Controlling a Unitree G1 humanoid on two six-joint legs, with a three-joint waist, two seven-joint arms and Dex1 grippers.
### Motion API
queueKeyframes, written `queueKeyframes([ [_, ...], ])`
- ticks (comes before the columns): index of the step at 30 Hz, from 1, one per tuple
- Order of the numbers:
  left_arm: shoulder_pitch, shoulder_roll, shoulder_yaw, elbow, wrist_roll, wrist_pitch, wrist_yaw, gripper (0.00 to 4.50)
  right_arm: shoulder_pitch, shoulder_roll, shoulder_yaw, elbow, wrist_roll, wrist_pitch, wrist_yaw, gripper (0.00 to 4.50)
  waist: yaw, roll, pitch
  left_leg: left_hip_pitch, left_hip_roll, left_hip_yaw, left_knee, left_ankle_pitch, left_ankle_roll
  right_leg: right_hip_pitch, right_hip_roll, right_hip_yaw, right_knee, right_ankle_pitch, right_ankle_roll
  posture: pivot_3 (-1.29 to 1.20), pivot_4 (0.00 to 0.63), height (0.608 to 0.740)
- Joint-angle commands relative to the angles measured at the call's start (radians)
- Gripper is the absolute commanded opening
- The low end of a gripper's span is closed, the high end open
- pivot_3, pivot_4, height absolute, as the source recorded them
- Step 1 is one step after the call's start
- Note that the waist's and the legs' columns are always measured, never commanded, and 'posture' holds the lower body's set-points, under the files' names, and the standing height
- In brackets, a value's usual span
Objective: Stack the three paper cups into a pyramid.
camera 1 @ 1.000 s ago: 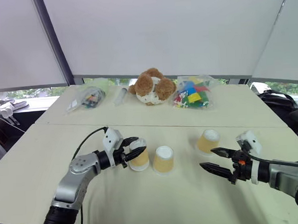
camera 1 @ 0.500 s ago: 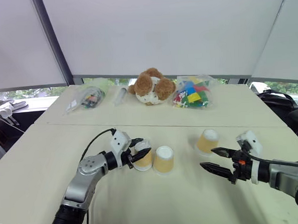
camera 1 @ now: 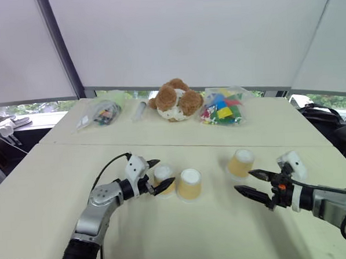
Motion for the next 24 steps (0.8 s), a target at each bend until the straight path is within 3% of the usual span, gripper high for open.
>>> queueKeyframes([
  [1,0.054,0.055,0.088,-0.198,-0.105,0.114,0.009,4.45,-0.028,0.007,-0.033,0.026,-0.012,-0.044,-0.004,4.5,-0.001,0.0,0.0,0.0,0.0,0.0,-0.001,0.0,0.0,-0.001,0.0,0.0,0.0,0.0,0.0,0.0,0.15,0.74],
  [7,0.171,0.16,0.167,-0.466,-0.278,0.327,0.013,4.45,-0.056,0.032,-0.025,0.089,-0.033,-0.088,-0.011,4.5,0.004,0.0,0.0,0.0,0.002,0.0,-0.001,0.0,0.0,-0.001,0.0,0.0,0.0,0.0,0.0,0.0,0.15,0.74],
  [12,0.189,0.203,0.19,-0.502,-0.299,0.367,0.031,4.45,-0.088,0.04,0.006,0.172,-0.115,-0.165,-0.013,4.5,0.004,0.0,0.0,0.0,0.0,0.0,0.001,0.0,0.0,0.001,-0.001,0.0,0.0,0.0,0.0,0.0,0.15,0.74],
  [18,0.241,0.326,0.244,-0.601,-0.42,0.472,-0.028,4.45,-0.122,0.056,0.009,0.238,-0.156,-0.221,-0.018,4.5,0.0,0.0,0.0,0.0,0.0,0.001,-0.002,0.0,0.0,-0.002,-0.001,0.0,0.0,0.0,0.0,0.0,0.15,0.74],
  [24,0.224,0.375,0.208,-0.686,-0.484,0.541,-0.022,4.45,-0.177,0.092,0.025,0.324,-0.132,-0.208,0.008,4.5,0.003,0.0,0.0,0.0,0.0,0.001,-0.001,0.0,0.0,-0.001,-0.001,0.0,0.0,0.0,-0.001,0.0,0.15,0.74],
])
